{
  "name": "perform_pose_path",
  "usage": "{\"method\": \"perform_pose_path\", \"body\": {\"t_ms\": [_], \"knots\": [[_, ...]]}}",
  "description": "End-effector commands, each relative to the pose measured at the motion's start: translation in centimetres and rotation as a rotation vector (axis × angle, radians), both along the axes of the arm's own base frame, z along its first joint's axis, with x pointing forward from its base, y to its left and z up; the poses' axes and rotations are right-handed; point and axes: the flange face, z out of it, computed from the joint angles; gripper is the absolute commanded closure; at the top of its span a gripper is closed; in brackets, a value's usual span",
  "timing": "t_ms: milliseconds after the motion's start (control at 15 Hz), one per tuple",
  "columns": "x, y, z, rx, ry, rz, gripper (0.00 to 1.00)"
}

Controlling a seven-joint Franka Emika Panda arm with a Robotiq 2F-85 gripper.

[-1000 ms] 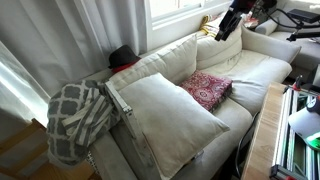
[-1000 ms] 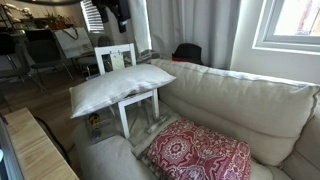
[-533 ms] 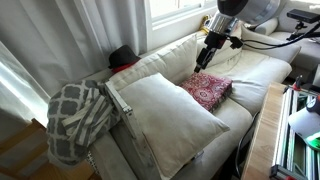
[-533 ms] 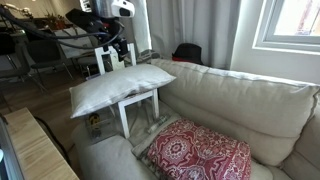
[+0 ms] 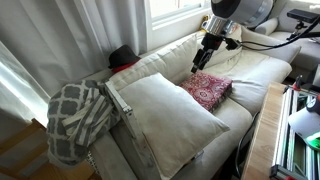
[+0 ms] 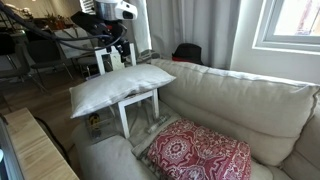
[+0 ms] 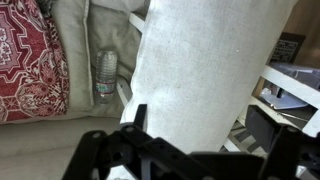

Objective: Put the pillow upright then put the remote on top of the red and white cloth

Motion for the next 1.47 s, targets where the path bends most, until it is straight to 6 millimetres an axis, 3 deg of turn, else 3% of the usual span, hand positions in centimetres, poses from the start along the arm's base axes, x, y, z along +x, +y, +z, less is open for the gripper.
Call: {"method": "perform_pose_path", "body": {"t_ms": [0, 533, 867, 1133, 1400], "knots": [[1.3, -1.0, -2.3, 0.090, 0.008, -0.074, 0.00], [3.6, -3.6, -8.9, 0.271, -0.027, -0.120, 0.00], [3.9, -5.3, -14.6, 0.300, 0.036, -0.131, 0.00], [4.1, -5.3, -18.6, 0.341, 0.091, -0.166, 0.00], [5.0, -4.6, -21.1, 0.390, 0.103, -0.193, 0.02]]}}
